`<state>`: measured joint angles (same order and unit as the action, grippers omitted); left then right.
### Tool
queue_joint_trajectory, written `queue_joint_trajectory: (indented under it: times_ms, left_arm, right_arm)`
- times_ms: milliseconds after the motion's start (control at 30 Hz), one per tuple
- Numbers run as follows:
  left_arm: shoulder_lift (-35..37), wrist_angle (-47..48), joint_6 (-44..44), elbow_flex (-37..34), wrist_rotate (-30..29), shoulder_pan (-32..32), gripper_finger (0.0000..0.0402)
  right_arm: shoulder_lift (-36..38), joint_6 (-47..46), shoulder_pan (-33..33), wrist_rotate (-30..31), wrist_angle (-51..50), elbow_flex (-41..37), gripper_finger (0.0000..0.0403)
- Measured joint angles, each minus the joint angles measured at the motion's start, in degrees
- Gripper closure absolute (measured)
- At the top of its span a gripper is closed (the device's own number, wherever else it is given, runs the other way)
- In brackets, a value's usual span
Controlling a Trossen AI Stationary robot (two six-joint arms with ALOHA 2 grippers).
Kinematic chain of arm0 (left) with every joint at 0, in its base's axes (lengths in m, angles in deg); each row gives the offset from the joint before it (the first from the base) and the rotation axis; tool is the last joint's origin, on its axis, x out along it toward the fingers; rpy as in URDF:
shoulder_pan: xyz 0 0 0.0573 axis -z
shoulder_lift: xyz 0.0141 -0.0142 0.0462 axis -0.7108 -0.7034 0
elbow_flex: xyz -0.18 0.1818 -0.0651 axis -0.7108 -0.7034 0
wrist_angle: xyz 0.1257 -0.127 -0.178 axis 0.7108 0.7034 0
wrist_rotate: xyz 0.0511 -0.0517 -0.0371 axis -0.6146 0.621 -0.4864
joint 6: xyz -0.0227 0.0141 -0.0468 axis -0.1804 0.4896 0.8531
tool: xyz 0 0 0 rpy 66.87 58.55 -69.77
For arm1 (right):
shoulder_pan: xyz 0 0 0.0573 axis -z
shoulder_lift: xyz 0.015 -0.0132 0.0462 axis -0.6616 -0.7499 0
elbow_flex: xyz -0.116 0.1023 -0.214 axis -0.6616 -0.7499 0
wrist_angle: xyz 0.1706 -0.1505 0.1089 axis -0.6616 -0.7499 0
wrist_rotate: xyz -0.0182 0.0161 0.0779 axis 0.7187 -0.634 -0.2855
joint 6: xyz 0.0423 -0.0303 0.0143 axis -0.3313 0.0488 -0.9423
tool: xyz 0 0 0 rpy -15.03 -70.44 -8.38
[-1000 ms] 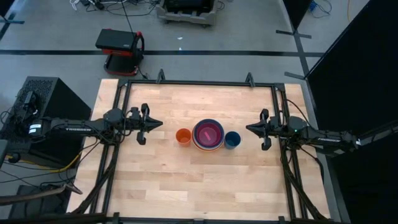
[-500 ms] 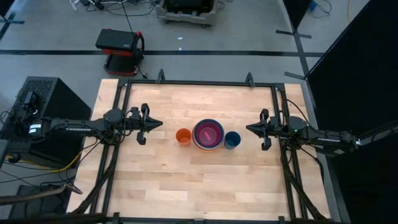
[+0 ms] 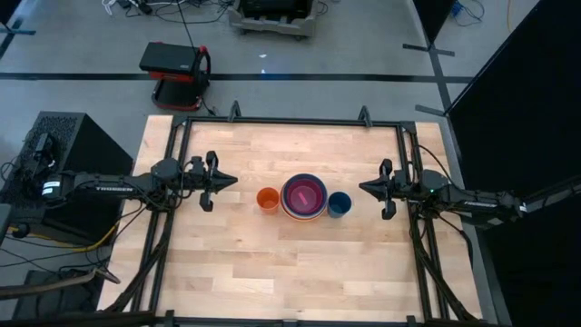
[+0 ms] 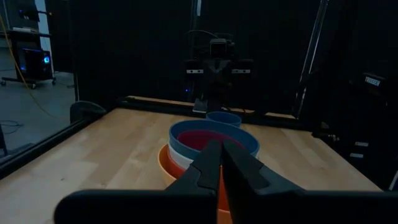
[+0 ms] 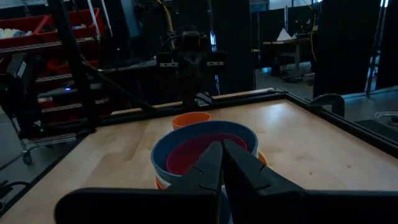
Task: Nest bowls inside each other
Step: Return to Home Position
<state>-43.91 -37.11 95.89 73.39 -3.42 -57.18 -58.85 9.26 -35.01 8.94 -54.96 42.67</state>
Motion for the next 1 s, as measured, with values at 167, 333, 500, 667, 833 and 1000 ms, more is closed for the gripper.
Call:
queue_joint_trajectory:
  times_ms: [167, 333, 500, 667, 833, 1000]
  left_arm:
    - [0.00, 0.00, 0.00, -0.01, 0.00, 0.00, 0.0399]
    - [0.00, 0.00, 0.00, -0.01, 0.00, 0.00, 0.0399]
    - [0.00, 0.00, -0.02, -0.02, 0.00, 0.00, 0.0400]
    - [0.00, 0.00, 0.00, -0.02, 0.00, 0.00, 0.0399]
    - [0.00, 0.00, -0.01, -0.03, 0.00, 0.00, 0.0395]
    - [0.00, 0.00, 0.00, -0.02, 0.00, 0.00, 0.0395]
  right_arm:
    - [0.00, -0.01, 0.00, 0.00, 0.01, 0.00, 0.0403]
    - [0.00, -0.01, 0.00, 0.00, 0.01, 0.00, 0.0403]
    - [0.00, 0.00, 0.00, 0.00, 0.02, 0.00, 0.0403]
    - [0.00, -0.01, 0.00, -0.02, 0.02, 0.00, 0.0403]
    - [0.00, 0.00, 0.00, -0.01, 0.02, 0.00, 0.0403]
    - [0.00, -0.02, 0.00, -0.02, 0.02, 0.00, 0.0403]
